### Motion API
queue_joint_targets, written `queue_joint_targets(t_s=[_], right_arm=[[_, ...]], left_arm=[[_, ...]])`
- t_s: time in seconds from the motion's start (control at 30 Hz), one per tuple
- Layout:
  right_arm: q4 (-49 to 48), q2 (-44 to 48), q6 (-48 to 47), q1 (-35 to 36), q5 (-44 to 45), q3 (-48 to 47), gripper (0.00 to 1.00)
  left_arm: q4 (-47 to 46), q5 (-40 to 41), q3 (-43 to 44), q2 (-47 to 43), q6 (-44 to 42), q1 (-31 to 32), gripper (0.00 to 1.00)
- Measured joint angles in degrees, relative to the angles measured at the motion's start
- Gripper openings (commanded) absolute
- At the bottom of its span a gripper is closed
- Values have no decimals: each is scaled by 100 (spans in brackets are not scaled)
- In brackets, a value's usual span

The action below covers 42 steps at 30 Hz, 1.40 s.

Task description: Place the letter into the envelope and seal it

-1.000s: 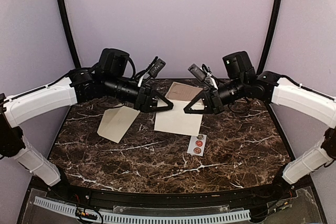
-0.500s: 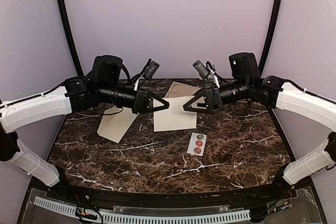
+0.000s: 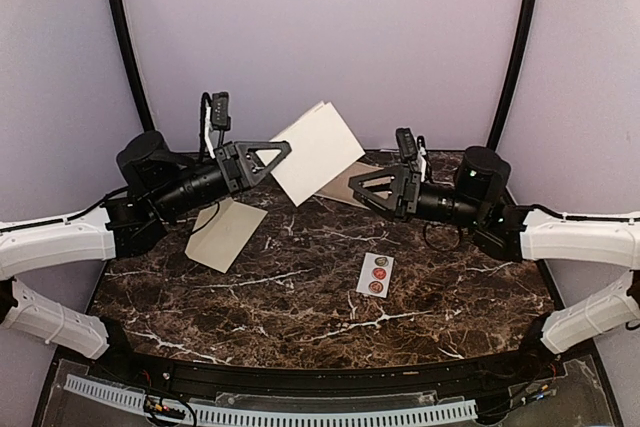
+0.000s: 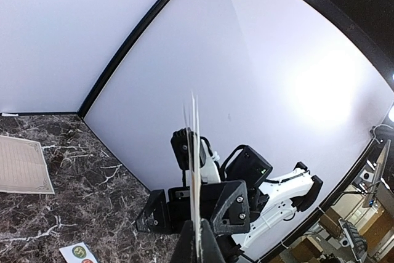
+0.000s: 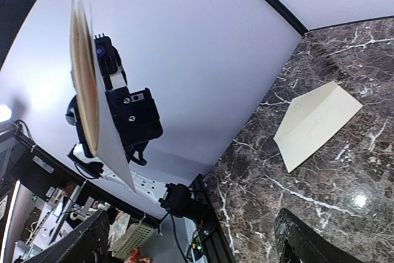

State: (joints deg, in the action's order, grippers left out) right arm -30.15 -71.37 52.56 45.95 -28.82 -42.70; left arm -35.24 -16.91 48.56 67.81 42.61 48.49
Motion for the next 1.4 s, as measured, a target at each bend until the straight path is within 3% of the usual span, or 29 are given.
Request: queue_joint_targets(t_s=[0.37, 0.5, 0.67, 0.73, 0.8, 0.87, 1.0, 1.2, 1.4], right_arm=[[-1375, -271, 511, 214, 321, -254, 55], [-1554, -459, 538, 260, 341, -363, 37], [-1722, -581, 551, 319, 385, -424, 4], [-1757, -586, 525, 326, 415, -437, 0], [-1753, -586, 476, 330, 446, -457, 0], [-1670, -586, 396, 330, 466, -501, 0], [-1126, -505, 79, 297, 570, -662, 0], [181, -256, -560, 9, 531, -1064, 0], [1390, -284, -1154, -177, 138, -1563, 0]], left_arm=[[-610, 164, -280, -11, 437, 55, 0], [-693, 164, -297, -13, 485, 59, 0], [-741, 160, -299, -13, 538, 63, 0], [-750, 160, -321, -15, 564, 66, 8], [-741, 160, -369, -28, 592, 66, 26], [-647, 160, -380, -35, 577, 66, 51], [-127, 199, -363, -140, 428, 66, 74], [1327, 234, 61, -435, -2, -155, 86], [2247, -127, 485, -428, -409, -588, 90]])
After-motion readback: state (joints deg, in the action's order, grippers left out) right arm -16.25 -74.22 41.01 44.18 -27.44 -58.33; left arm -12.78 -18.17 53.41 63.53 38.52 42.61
